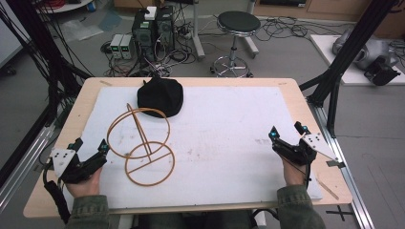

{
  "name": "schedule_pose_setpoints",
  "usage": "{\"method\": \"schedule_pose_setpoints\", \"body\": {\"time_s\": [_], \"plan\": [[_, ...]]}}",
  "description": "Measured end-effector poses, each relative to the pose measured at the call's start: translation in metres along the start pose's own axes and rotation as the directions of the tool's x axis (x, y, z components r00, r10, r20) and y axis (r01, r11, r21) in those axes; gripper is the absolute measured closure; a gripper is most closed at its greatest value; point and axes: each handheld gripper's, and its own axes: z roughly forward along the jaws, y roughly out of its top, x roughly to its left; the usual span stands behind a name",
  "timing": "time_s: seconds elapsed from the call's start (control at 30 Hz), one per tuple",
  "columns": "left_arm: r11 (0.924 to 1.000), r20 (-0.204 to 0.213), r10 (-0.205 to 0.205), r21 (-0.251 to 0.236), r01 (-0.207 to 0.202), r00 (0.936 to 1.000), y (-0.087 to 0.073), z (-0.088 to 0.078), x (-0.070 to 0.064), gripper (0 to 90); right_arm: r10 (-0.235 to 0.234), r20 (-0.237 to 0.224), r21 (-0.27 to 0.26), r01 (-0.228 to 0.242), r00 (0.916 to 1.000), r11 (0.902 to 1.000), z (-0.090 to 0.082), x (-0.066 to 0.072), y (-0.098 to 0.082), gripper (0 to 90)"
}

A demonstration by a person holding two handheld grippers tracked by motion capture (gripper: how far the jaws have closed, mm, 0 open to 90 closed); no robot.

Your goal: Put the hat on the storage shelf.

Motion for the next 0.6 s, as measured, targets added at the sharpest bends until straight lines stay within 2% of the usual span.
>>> {"method": "schedule_pose_setpoints", "body": {"time_s": [0.13,0.3,0.33,0.4,0.47,0.57,0.6], "plan": [[1.0,0.004,0.005,0.002,-0.006,1.0,0.0,0.003,-0.001,18.7,0.006,-0.022,0.006,-0.005,0.9997,1.0,0.004,0.001,0.006,9.3],[1.0,0.015,0.007,0.004,-0.007,0.9999,0.0,0.005,-0.003,18.7,-0.01,-0.062,0.042,0.013,0.998,0.999,0.019,0.007,0.014,9.3],[1.0,0.015,-0.007,0.001,0.007,0.9999,0.0,0.005,-0.003,18.8,-0.018,-0.073,0.046,0.022,0.9972,0.9987,0.023,0.009,0.017,9.3],[1.0,0.017,-0.009,-0.002,0.009,0.9998,0.0,0.005,-0.004,18.8,-0.025,-0.083,0.05,0.029,0.9963,0.9983,0.026,0.011,0.019,9.3],[1.0,0.019,-0.005,-0.008,0.005,0.9998,0.001,0.004,-0.005,19.0,-0.051,-0.1,0.055,0.056,0.9937,0.9969,0.037,0.018,0.028,9.3],[0.9999,0.025,-0.004,-0.009,0.004,0.9997,0.001,0.005,-0.006,19.0,-0.049,-0.115,0.059,0.056,0.9922,0.9967,0.045,0.021,0.034,9.3],[1.0,0.025,-0.004,-0.009,0.004,0.9997,0.001,0.005,-0.006,19.0,-0.033,-0.135,0.082,0.044,0.9903,0.9957,0.055,0.024,0.04,9.3]]}}
